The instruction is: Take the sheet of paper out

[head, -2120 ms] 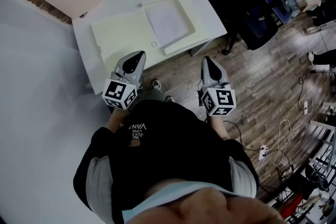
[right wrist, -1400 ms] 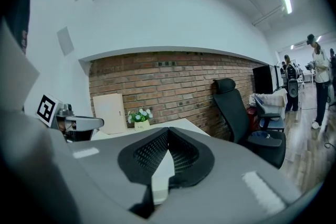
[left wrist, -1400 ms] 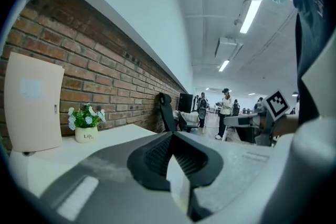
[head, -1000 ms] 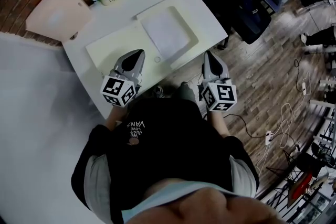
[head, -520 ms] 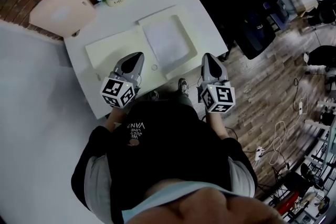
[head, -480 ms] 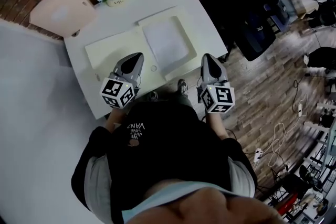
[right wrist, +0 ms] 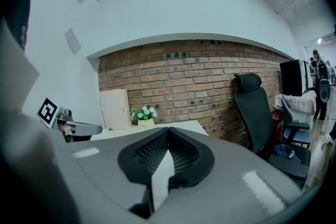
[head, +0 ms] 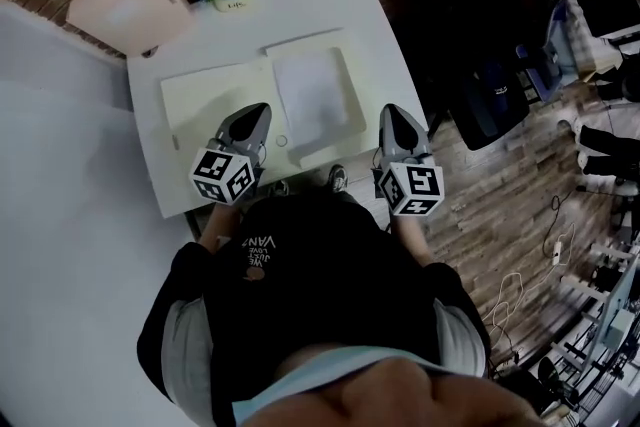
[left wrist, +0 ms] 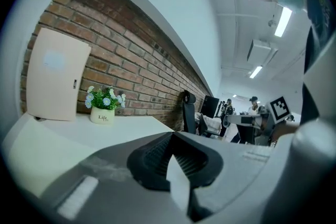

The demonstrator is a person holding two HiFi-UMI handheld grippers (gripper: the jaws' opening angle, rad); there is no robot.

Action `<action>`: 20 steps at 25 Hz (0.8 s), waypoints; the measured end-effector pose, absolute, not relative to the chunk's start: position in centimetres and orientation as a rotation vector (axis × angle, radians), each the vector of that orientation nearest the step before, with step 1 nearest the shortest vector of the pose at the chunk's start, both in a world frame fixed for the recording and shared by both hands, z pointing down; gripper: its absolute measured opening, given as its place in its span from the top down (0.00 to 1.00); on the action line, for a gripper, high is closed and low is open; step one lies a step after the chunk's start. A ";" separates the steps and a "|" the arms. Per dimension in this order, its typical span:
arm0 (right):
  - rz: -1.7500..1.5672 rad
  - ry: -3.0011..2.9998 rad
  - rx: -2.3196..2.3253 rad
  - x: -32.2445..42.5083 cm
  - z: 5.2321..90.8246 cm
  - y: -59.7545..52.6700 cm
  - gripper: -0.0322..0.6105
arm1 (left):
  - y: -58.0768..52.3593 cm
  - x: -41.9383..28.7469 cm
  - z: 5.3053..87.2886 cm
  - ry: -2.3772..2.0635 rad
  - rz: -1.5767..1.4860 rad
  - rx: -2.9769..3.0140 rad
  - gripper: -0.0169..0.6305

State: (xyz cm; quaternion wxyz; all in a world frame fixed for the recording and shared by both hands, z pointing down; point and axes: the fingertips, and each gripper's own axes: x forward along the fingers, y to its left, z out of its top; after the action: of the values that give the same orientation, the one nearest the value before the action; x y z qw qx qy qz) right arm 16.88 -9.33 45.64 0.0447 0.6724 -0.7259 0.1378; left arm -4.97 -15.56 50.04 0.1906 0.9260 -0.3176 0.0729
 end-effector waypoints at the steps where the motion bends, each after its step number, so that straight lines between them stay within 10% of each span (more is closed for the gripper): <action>1: 0.419 -2.226 2.039 17.0 45.7 -9.6 0.95 | -15.7 -4.9 50.1 -0.907 0.203 2.596 0.97; 20: 0.421 -2.332 1.840 18.6 46.8 -13.1 0.95 | -18.3 -4.6 56.5 -1.082 0.272 2.325 0.97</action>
State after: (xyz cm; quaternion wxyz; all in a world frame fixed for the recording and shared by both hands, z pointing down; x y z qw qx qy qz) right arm 18.64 -13.09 46.79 0.0705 0.6118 -0.7754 0.1399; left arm -4.62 -18.34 56.52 0.2779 0.8661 -0.4031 0.1014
